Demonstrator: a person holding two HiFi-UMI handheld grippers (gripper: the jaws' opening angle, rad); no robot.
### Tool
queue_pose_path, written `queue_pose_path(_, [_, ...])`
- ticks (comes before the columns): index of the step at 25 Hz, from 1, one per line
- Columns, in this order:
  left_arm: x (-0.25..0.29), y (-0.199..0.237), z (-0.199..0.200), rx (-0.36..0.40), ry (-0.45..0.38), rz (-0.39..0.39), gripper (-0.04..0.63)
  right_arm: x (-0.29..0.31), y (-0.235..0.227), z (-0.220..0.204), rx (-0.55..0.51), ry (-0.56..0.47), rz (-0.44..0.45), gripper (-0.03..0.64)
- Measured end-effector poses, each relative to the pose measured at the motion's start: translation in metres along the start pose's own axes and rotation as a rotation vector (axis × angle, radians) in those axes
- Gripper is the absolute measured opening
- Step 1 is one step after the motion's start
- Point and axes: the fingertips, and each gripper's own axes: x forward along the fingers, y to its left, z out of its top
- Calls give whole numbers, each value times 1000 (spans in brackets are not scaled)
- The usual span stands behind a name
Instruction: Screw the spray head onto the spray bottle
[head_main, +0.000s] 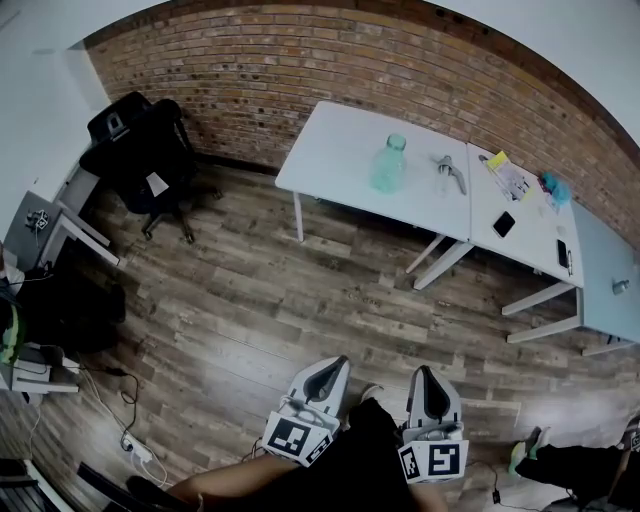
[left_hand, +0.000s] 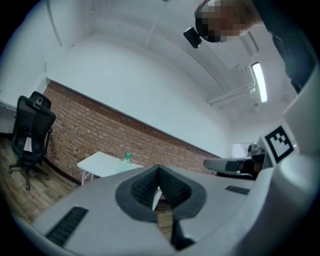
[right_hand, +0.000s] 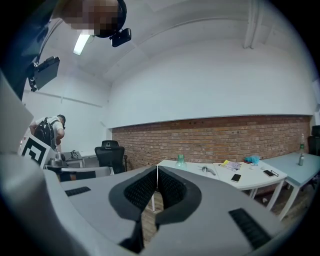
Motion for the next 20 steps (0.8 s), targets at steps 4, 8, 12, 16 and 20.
queue_pose_path(4, [4, 1, 0, -8, -8, -5, -2, -4, -8, -1, 17, 10, -24, 8])
queue_pose_path(8, [9, -4, 2, 20, -16, -6, -2, 2, -10, 0, -12, 8, -7, 8])
queue_pose_path(12, [14, -17, 6, 46, 3, -17, -2, 8, -12, 2, -30, -3, 24, 8])
queue_pose_path(16, [28, -17, 1, 50, 6, -11, -2, 17, -26, 3, -5, -12, 27, 8])
queue_pose_path(20, [51, -32, 0, 45, 39, -31, -2, 20, -41, -3, 36, 3, 24, 8])
